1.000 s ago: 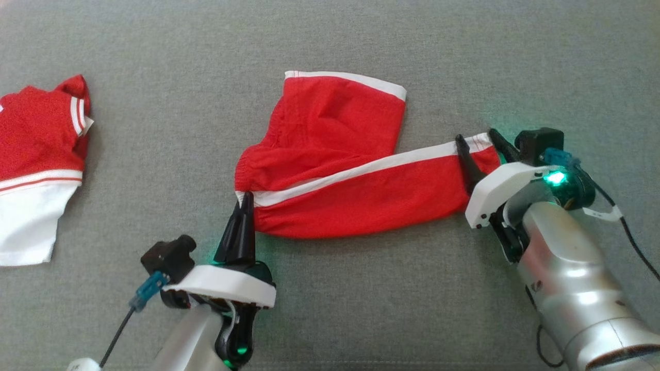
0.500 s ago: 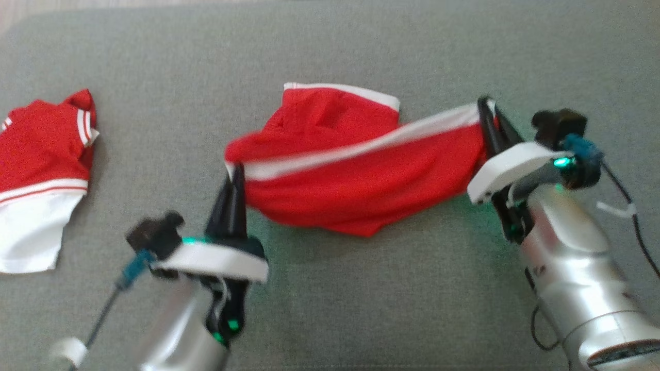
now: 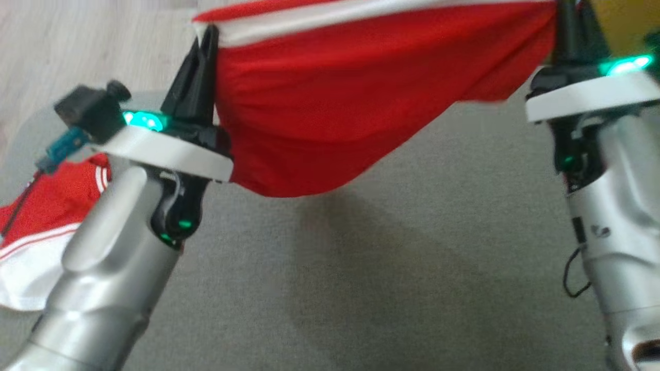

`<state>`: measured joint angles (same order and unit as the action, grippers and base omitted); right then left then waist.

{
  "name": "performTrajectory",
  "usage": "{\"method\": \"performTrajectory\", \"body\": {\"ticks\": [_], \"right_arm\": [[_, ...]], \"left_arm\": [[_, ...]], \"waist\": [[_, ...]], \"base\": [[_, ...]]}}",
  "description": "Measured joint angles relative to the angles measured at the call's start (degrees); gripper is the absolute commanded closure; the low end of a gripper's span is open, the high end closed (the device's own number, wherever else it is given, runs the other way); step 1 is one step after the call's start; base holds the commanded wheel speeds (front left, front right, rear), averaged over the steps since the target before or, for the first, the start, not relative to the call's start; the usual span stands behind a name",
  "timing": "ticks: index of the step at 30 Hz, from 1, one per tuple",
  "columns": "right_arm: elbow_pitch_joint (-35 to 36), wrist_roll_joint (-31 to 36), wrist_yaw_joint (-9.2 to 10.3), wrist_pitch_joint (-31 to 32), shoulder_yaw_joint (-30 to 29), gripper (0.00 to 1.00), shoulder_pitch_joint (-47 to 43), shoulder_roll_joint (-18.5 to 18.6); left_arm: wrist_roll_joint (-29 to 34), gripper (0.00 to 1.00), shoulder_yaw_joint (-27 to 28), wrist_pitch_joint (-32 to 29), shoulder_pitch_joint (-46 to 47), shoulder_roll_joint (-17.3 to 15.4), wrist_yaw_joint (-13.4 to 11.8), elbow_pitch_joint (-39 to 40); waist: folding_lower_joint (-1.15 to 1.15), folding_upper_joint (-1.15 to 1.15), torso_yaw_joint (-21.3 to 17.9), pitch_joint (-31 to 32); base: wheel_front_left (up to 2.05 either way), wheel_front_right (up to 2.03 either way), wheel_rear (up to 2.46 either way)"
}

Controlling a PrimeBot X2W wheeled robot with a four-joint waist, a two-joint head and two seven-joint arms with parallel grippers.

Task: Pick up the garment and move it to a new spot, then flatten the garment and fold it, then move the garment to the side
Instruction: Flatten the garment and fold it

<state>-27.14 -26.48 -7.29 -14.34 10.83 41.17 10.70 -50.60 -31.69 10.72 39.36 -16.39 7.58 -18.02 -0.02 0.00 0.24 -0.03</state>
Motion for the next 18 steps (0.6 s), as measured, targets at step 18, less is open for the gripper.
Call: {"method": "performTrajectory", "body": {"ticks": [18], "right_arm": [[2.15,1.92,0.0,6.6,3.19,1.0,10.85,2.78]], "left_arm": [[-5.9,1.0,2.09,-4.78,8.54,1.6,-2.31,-4.12]], "waist": [[0.03,0.0,-2.08,-8.59]], "base": [[0.0,0.0,0.0]]}}
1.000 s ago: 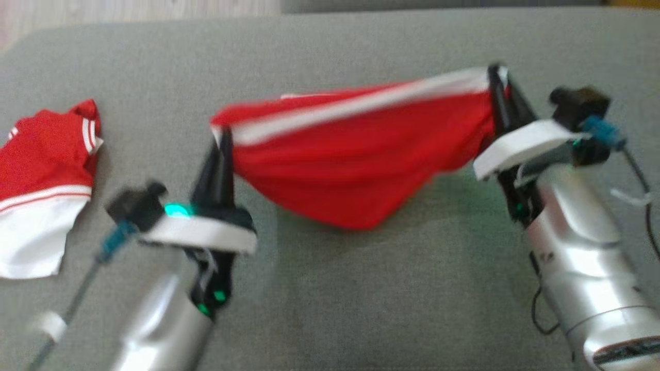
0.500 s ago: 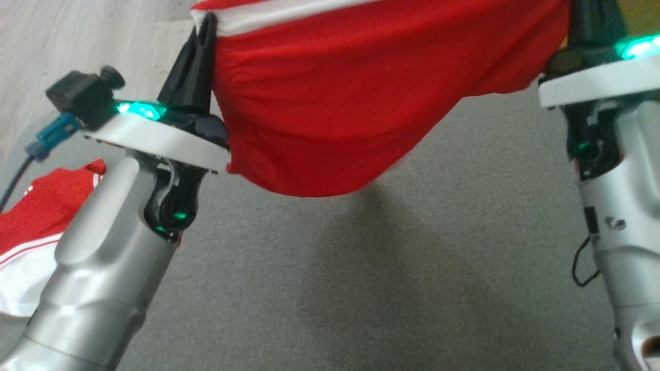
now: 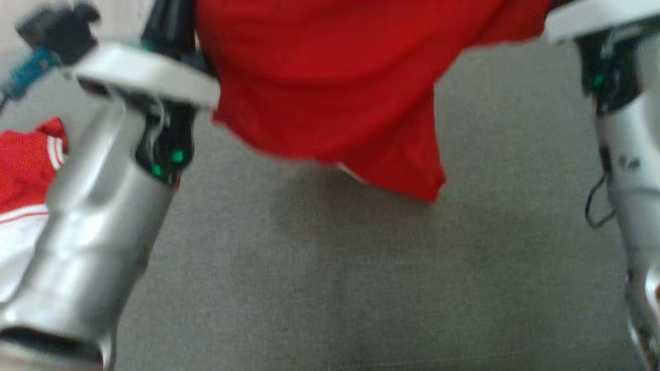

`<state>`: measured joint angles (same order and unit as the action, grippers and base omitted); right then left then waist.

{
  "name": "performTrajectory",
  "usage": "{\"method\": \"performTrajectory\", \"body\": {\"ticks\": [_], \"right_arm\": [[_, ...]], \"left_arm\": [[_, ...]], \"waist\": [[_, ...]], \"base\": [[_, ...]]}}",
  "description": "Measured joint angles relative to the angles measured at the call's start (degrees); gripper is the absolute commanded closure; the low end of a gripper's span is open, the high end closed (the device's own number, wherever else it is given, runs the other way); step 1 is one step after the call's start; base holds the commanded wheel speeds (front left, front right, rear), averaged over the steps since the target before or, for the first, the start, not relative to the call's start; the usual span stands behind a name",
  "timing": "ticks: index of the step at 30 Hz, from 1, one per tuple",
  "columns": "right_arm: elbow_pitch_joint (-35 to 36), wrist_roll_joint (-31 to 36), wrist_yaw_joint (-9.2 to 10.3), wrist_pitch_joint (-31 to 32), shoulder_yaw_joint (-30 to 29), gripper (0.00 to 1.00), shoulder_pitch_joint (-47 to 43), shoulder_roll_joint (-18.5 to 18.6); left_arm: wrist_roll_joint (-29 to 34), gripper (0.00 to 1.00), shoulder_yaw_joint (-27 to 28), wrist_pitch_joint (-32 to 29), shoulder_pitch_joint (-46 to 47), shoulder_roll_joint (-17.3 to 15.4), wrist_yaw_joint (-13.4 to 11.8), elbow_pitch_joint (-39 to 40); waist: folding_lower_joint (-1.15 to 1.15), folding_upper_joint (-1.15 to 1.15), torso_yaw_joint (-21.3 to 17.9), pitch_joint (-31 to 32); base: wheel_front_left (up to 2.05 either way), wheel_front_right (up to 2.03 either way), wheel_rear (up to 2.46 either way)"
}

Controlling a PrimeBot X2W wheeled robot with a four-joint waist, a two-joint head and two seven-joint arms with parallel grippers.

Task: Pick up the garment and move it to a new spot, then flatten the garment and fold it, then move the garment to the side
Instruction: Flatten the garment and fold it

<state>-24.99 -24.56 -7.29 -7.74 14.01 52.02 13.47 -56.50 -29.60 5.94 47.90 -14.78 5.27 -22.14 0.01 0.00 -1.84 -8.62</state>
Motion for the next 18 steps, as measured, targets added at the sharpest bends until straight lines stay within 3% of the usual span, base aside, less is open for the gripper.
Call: {"method": "performTrajectory", "body": {"ticks": [5,9,12,18], "right_arm": [[-6.75,0.33,0.0,-5.41,-1.59,1.0,10.58,-0.96],[-9.73,1.51,0.0,-6.65,-1.86,1.0,15.94,-1.15],[-9.71,1.52,0.0,-6.72,-2.18,1.0,15.77,-1.85],[-3.12,-1.03,0.0,-6.95,-2.57,1.0,5.07,-3.1]], "left_arm": [[3.67,1.0,2.21,6.9,12.39,3.13,0.34,-6.42],[5.11,1.0,5.31,8.53,18.75,5.48,1.32,-9.13],[5.13,1.0,6.7,8.77,17.88,6.82,1.82,-11.24],[5.03,1.0,10.56,8.77,4.22,6.9,2.32,-9.23]], "waist": [[0.01,0.0,-0.23,-6.28],[0.02,0.0,-0.33,-9.5],[0.01,0.0,-0.36,-9.66],[-0.01,0.0,-1.24,-8.71]], "base": [[0.0,0.0,0.0],[0.0,0.0,0.0],[0.0,0.0,0.0],[0.0,0.0,0.0]]}}
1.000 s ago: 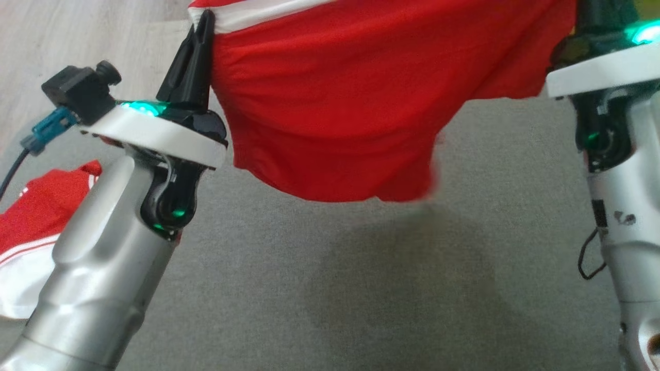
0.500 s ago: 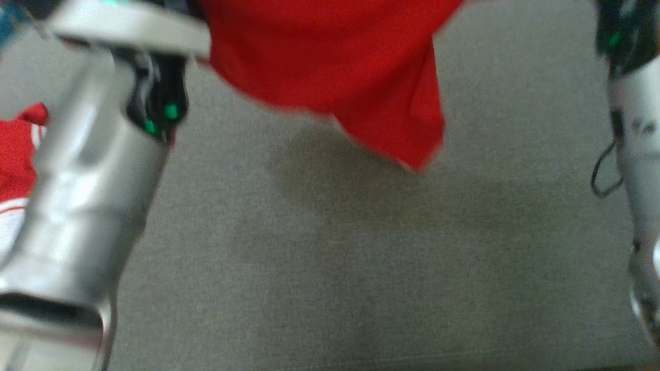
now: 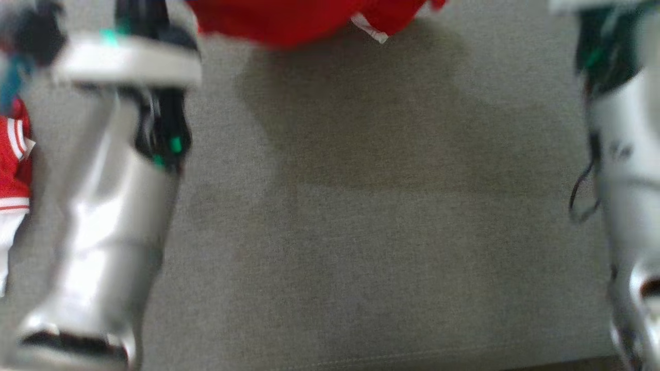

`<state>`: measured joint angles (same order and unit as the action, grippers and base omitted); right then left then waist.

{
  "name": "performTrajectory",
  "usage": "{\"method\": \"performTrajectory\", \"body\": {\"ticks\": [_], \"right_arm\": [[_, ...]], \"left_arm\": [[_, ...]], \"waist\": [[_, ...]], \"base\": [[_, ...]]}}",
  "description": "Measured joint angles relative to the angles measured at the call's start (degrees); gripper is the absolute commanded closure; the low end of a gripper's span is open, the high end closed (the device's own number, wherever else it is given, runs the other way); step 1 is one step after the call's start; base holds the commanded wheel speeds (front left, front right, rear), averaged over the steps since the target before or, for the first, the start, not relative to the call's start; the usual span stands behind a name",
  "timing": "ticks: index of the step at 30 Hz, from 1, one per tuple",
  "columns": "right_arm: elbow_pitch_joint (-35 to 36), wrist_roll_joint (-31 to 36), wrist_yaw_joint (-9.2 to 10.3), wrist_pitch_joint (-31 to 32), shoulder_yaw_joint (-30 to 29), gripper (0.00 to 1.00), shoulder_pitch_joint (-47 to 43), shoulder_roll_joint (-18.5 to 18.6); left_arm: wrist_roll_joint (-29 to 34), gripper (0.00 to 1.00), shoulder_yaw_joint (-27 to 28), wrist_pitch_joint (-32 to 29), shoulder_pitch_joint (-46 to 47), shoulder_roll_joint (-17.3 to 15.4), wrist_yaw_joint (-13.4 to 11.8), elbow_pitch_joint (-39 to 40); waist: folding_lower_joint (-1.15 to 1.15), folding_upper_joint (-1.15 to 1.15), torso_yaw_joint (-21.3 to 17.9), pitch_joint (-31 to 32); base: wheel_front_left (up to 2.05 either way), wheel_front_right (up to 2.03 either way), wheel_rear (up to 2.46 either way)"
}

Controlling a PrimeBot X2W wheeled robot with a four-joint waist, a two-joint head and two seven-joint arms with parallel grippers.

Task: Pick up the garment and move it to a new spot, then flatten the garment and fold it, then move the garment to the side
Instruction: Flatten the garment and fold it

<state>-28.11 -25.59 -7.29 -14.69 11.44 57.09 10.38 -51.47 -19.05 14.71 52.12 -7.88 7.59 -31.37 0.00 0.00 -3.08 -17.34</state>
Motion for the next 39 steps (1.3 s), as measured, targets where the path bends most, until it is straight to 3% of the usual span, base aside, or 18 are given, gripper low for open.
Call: {"method": "performTrajectory", "body": {"ticks": [10,22,31,36,39], "right_arm": [[8.94,-7.19,-0.03,0.08,0.6,1.0,-28.95,-0.44],[16.27,-12.9,-0.03,0.38,1.33,1.0,-52.4,-0.98],[24.25,-12.95,-0.03,0.43,-1.31,1.0,-57.38,-1.15],[23.16,-12.02,-0.03,1.21,-1.94,1.0,-56.14,-1.04],[20.94,-10.81,-0.03,2.38,-1.88,1.0,-51.0,-0.58]], "left_arm": [[-1.49,1.0,3.2,-0.11,-28.55,3.91,0.05,4.82],[-1.93,1.0,4.75,-0.45,-49.12,5.79,0.05,11.39],[-0.45,1.0,2.22,-0.44,-54.79,5.72,0.04,15.19],[-1.02,1.0,0.55,-0.43,-53.53,5.65,0.01,14.91],[-1.11,1.0,-0.1,-0.42,-49.18,5.59,0.0,14.48]], "waist": [[-0.01,0.0,-0.42,6.0],[-0.02,0.0,0.52,16.25],[-0.01,0.01,2.03,18.47],[0.0,0.0,2.71,16.75],[0.0,0.0,3.3,14.47]], "base": [[0.0,0.0,0.0],[0.0,0.0,0.0],[0.0,0.0,0.0],[0.0,0.0,0.0],[0.0,0.0,0.0]]}}
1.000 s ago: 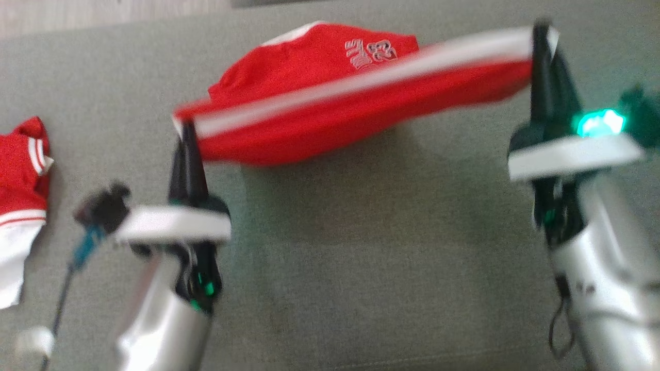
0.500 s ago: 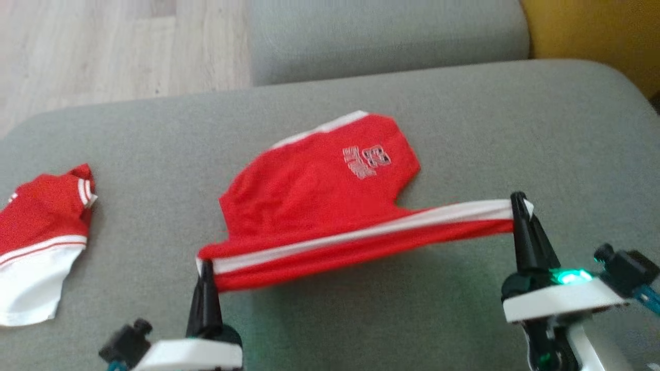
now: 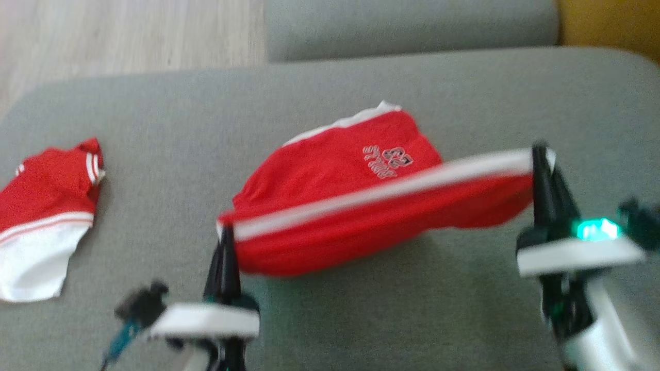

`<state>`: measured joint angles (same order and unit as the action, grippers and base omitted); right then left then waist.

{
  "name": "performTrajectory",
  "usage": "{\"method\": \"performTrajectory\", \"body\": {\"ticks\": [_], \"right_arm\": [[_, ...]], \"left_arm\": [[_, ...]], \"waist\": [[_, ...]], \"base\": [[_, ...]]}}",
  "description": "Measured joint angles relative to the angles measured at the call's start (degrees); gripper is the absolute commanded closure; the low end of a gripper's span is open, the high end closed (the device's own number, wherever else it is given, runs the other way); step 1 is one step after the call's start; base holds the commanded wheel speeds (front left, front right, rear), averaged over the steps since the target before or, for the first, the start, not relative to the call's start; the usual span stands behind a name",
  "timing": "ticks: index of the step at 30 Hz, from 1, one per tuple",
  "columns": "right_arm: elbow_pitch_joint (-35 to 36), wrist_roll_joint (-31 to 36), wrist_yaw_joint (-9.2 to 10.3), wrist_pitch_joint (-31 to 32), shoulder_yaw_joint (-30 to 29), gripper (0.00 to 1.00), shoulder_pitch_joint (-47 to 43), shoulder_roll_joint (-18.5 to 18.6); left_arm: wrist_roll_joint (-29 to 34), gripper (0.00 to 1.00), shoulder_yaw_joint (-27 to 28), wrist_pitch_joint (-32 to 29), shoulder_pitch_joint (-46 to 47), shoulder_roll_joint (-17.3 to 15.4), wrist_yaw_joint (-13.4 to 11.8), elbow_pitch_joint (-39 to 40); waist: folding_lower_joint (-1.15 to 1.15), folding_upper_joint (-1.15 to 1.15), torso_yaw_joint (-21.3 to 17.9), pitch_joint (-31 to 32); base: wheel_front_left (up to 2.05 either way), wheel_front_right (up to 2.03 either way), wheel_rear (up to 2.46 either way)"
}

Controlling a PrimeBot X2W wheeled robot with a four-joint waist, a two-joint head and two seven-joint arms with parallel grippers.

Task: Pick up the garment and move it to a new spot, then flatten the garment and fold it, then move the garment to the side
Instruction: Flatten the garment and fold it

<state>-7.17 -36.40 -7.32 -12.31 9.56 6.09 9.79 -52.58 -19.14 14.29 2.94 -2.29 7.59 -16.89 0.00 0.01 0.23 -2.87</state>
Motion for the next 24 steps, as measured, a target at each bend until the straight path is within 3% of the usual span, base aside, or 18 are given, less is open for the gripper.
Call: {"method": "performTrajectory", "body": {"ticks": [9,24], "right_arm": [[-13.81,3.34,0.0,2.43,-0.19,1.0,22.61,1.12],[-37.75,7.84,0.01,-0.27,5.03,1.0,42.29,1.63]], "left_arm": [[-6.02,1.0,-4.28,0.16,16.25,0.05,-0.01,-4.3],[-11.65,1.0,-8.57,0.16,30.0,0.22,-0.01,-10.65]], "waist": [[0.03,0.0,3.35,-9.25],[0.02,-0.01,8.92,-20.86]], "base": [[0.0,0.0,0.0],[0.0,0.0,0.0]]}}
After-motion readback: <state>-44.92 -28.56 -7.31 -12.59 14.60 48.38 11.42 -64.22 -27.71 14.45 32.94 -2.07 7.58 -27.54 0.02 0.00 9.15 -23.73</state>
